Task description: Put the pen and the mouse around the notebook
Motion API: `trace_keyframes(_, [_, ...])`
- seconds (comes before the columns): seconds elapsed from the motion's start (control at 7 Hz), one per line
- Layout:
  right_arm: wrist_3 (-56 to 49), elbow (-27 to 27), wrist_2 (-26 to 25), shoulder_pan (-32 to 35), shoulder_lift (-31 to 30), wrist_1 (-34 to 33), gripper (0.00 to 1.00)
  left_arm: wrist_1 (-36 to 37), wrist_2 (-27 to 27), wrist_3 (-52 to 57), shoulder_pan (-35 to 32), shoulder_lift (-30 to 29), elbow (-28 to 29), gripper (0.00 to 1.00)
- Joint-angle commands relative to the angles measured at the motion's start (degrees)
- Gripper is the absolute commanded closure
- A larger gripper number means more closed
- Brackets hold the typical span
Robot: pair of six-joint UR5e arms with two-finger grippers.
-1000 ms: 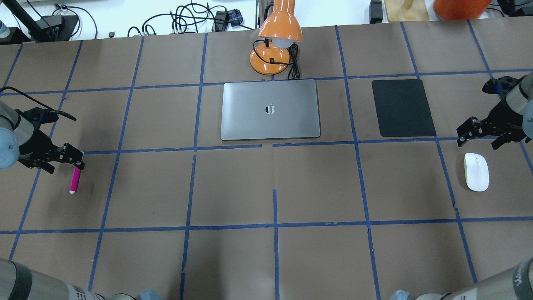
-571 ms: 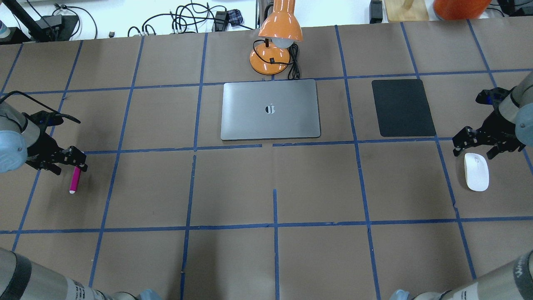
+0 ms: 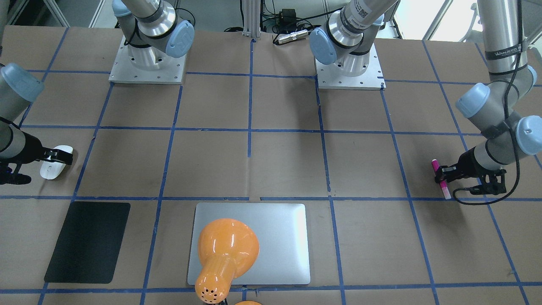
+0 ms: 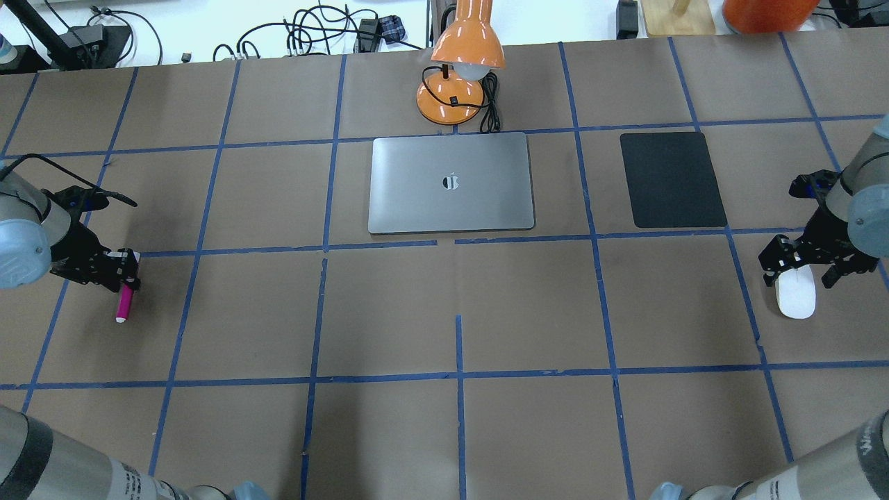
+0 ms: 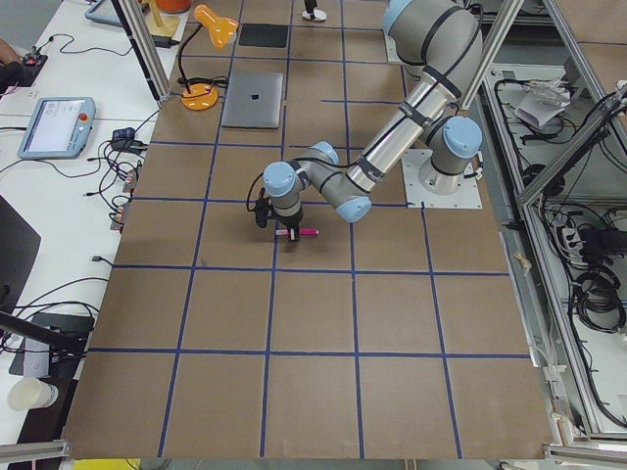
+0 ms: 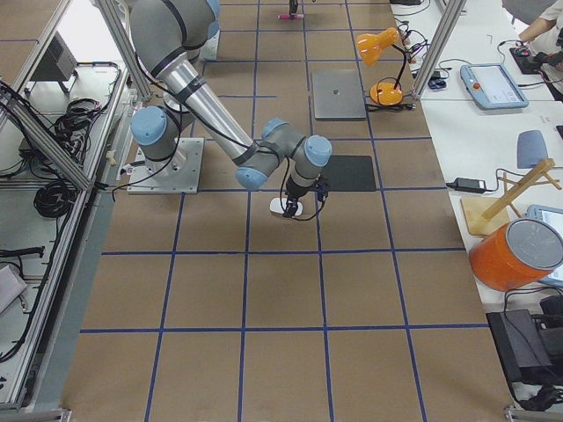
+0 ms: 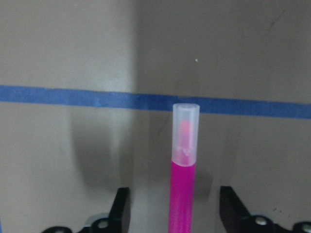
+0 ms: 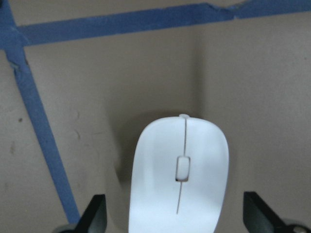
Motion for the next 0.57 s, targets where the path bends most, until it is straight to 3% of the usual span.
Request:
trace_keyframes(0.0, [-0.17,-0.04,0.44,0.00,0.30,-0.40,0.05,-0.45,1.21,-1.02,0.06,0.10,-0.08,1.00])
trace_keyframes(0.14, [0.01,0.13,0.27,0.00,0.39,-0.40,0.13,-0.10,4.18,-1.29,0.06,0.28,0.09,1.00])
trace_keyframes(0.43, [-0.17,0.13,0.27,0.00,0.74,-0.40,0.18,-0.88,7.53,-3.90,-0.12,3.60,3.49,1.00])
